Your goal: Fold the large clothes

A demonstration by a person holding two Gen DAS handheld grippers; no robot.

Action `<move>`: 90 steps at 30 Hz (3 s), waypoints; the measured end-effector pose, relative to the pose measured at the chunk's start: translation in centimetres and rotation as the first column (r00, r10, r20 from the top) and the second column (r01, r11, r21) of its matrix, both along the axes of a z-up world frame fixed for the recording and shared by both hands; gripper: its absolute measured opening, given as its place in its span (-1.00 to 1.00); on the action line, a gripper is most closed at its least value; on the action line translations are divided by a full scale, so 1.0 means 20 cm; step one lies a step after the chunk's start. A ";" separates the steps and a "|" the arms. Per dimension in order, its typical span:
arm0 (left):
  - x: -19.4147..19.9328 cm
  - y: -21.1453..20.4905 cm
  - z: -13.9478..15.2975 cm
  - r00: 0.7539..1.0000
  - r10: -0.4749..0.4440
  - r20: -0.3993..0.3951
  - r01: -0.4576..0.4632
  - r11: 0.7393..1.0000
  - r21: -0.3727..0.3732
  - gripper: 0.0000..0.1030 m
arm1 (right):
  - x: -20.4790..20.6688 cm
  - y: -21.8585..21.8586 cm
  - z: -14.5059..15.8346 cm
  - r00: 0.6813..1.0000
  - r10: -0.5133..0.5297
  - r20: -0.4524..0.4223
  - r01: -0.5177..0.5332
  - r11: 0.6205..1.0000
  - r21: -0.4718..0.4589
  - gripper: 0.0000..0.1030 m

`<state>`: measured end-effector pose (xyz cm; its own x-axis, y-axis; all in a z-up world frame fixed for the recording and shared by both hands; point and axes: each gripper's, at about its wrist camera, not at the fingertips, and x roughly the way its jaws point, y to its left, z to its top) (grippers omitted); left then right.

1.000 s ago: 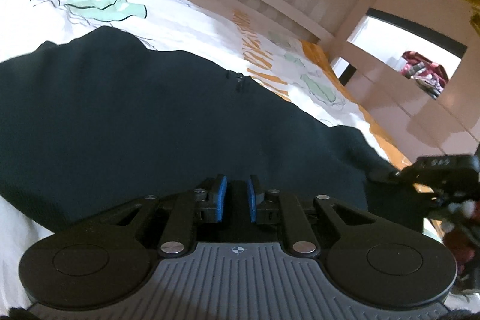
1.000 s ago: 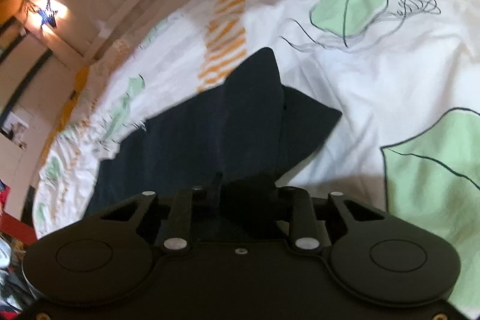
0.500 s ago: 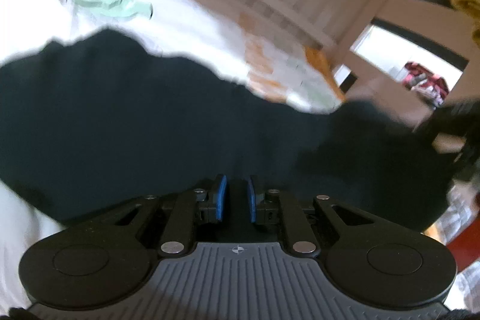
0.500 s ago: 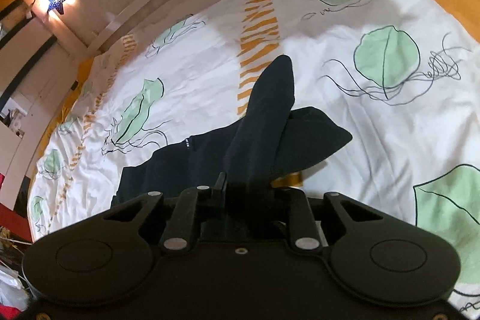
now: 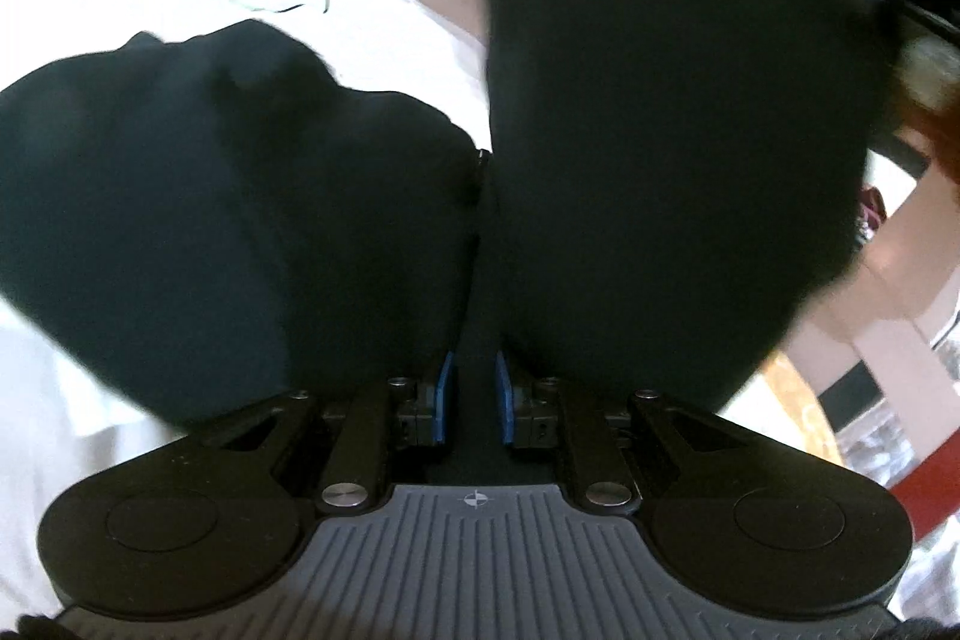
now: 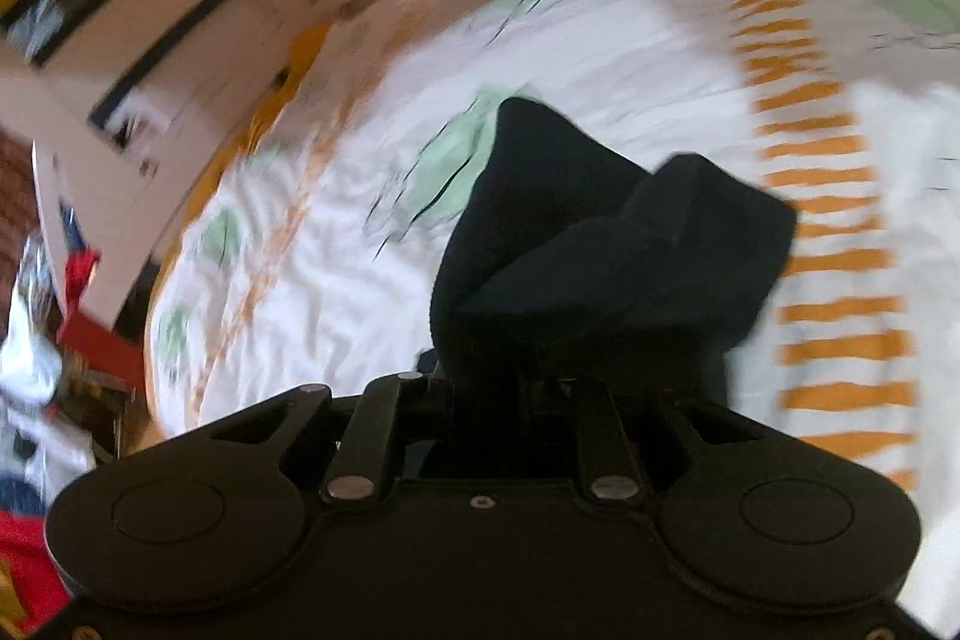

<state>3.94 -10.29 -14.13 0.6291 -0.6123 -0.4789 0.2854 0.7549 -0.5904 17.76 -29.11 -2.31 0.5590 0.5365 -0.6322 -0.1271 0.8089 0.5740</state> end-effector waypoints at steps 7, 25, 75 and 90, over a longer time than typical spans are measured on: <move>0.00 0.17 -0.01 0.996 -0.009 -0.085 0.004 0.998 -0.059 -0.66 | 0.24 0.36 -0.28 0.982 0.112 -0.151 -0.115 0.993 -0.012 -0.45; -0.16 0.31 0.28 0.965 -0.199 0.168 0.168 0.968 0.185 -0.48 | 0.15 0.34 -0.13 0.964 0.257 0.065 -0.264 0.952 0.156 0.66; 0.15 0.42 0.27 0.979 0.051 0.198 -0.127 0.909 0.397 -0.14 | -0.32 0.31 -0.59 0.908 -0.054 0.414 0.216 0.910 -0.355 0.75; 0.20 0.45 0.18 0.991 0.020 0.133 -0.077 0.897 0.436 0.06 | -0.14 0.04 -0.39 0.904 -0.050 0.426 0.155 0.964 -0.217 0.01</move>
<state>7.93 -1.25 -10.60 0.7230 -0.3248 -0.6097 0.2900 0.9437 -0.1589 14.98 -28.25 -10.10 0.8409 0.3237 -0.4338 -0.2185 0.9363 0.2751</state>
